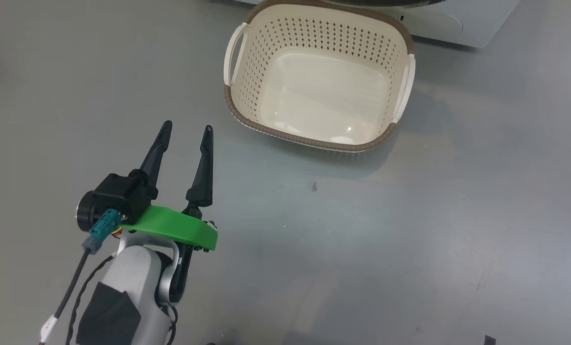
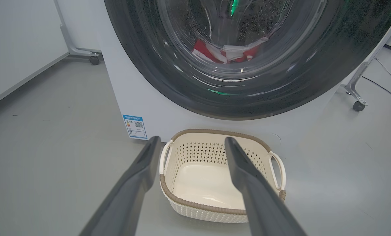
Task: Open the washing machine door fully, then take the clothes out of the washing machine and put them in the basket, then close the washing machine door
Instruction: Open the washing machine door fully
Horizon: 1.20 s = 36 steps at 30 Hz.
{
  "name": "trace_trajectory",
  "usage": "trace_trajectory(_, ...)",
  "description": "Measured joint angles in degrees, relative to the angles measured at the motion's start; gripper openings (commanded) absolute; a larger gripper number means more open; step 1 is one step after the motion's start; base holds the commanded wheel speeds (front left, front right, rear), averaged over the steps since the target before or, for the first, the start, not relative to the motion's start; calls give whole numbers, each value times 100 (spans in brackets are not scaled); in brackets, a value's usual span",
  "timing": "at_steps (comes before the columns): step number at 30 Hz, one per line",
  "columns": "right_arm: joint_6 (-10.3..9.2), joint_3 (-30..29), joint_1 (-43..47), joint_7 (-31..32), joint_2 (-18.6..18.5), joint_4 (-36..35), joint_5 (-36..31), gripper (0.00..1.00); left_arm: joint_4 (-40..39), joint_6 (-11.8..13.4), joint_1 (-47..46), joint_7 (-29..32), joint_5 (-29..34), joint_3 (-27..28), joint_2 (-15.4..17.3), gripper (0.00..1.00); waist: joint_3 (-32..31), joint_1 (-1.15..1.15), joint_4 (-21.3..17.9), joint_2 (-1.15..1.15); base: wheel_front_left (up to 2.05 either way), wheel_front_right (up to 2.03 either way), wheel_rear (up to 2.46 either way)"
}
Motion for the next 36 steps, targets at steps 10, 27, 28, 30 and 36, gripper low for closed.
trace_trajectory(10, 12, -13, 212, 110, 85, 149, 80, 0, 64, 0, 16, 0, 7, 3, 1, 100, -207, 0, -72, 0, 0, 0, 0)
trace_trajectory(27, 156, -77, 711, 374, 302, 357, 321, 0, 123, -1, 155, 0, 177, 7, 2, 100, -591, 0, -183, 0, 0, 0, 0)
trace_trajectory(28, 168, -77, 761, 375, 309, 359, 337, 0, 125, 0, 155, 0, 178, 8, 2, 100, -609, 0, -186, 0, 0, 0, 0)
trace_trajectory(30, 201, -75, 832, 428, 322, 379, 342, 0, 127, 0, 162, 0, 194, 12, 2, 100, -649, 0, -194, 0, 0, 0, 0)
trace_trajectory(36, 227, -41, 991, 502, 382, 446, 381, 0, 136, 0, 191, 0, 225, 16, 2, 100, -772, 0, -224, 0, 0, 0, 0)
